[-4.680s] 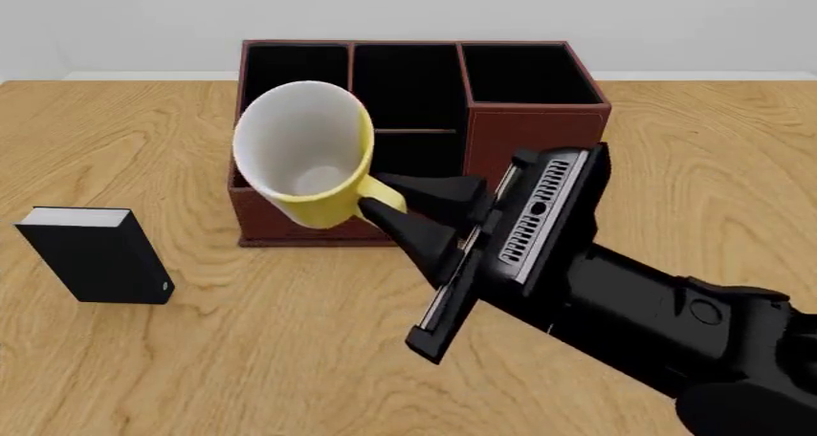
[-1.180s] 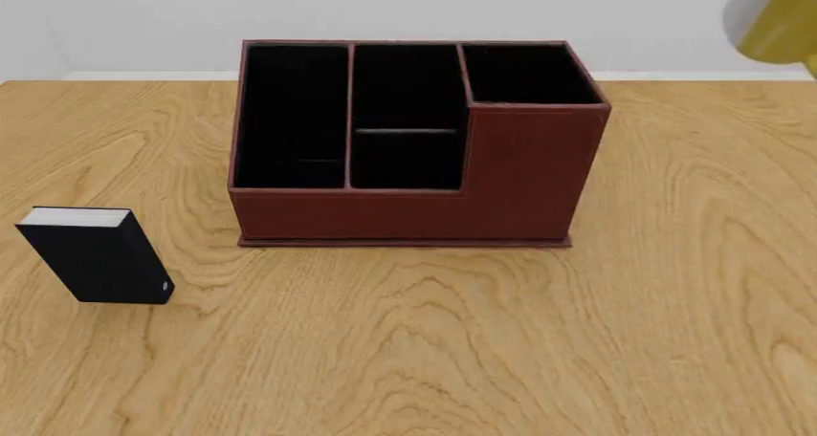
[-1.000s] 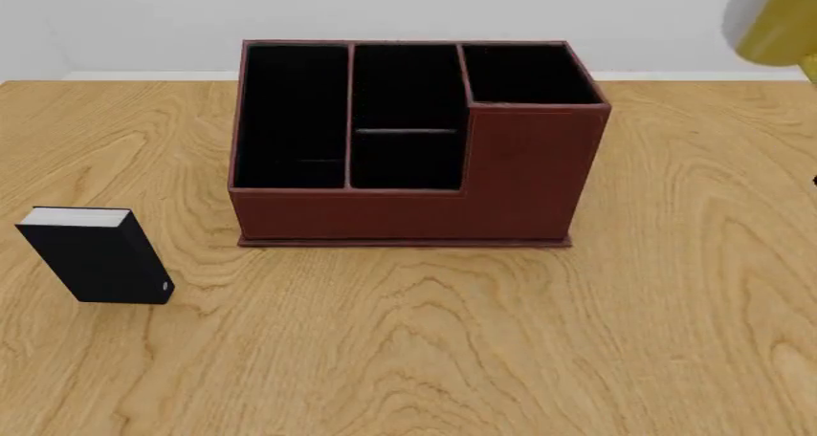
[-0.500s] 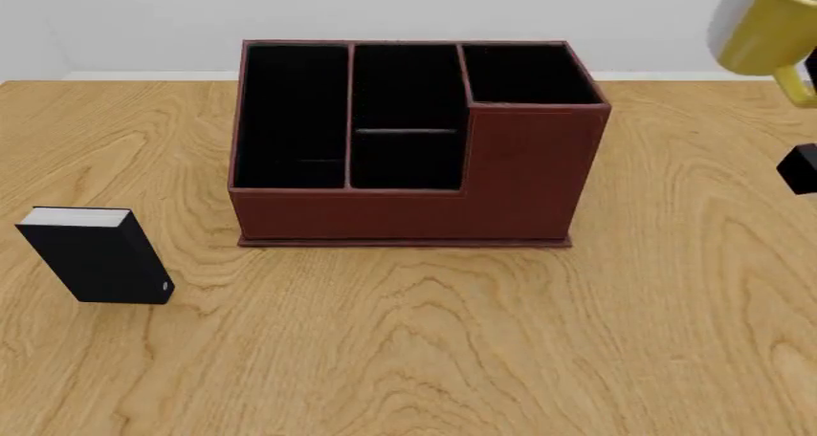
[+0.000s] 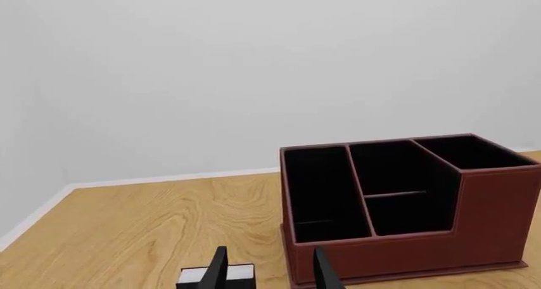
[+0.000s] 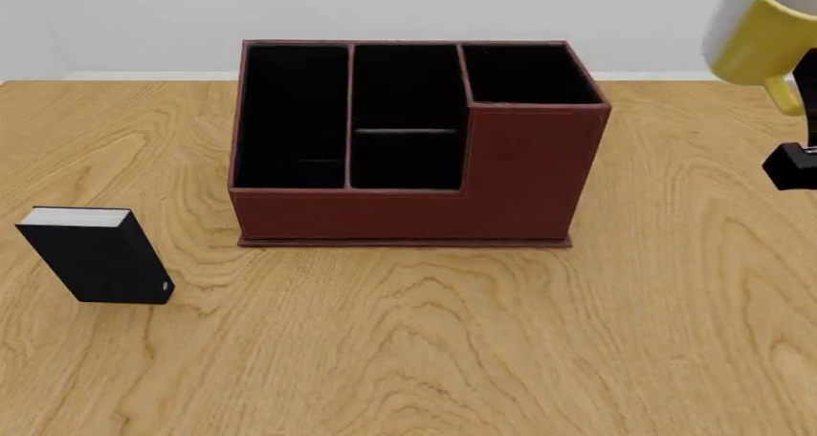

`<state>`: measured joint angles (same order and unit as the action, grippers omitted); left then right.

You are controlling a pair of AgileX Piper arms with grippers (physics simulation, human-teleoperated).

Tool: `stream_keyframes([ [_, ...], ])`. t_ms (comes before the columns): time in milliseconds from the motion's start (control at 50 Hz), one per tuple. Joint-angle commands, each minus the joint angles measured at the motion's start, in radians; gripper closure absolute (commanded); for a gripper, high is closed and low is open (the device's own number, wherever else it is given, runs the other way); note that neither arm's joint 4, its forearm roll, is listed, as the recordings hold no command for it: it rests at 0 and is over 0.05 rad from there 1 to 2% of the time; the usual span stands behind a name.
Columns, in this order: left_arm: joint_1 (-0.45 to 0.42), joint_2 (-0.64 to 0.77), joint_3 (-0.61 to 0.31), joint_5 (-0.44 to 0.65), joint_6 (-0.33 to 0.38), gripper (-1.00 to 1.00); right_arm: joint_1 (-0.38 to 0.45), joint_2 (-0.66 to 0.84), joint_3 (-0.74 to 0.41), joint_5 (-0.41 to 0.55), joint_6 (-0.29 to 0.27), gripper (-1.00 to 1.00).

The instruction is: Pick up the yellow and white mug and place it to the right of the caddy.

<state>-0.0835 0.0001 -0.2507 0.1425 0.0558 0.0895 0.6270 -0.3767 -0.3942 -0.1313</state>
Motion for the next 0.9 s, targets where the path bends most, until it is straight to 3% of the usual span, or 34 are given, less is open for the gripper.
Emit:
stream_keyframes([
  [20, 0.000, 0.000, -0.006, 0.005, 0.001, -1.00, 0.002, 0.056, 0.010, -0.040, 0.011, 1.00],
  [900, -0.004, 0.000, -0.005, 0.009, 0.013, -1.00, -0.025, 0.236, 0.078, -0.222, 0.051, 1.00],
])
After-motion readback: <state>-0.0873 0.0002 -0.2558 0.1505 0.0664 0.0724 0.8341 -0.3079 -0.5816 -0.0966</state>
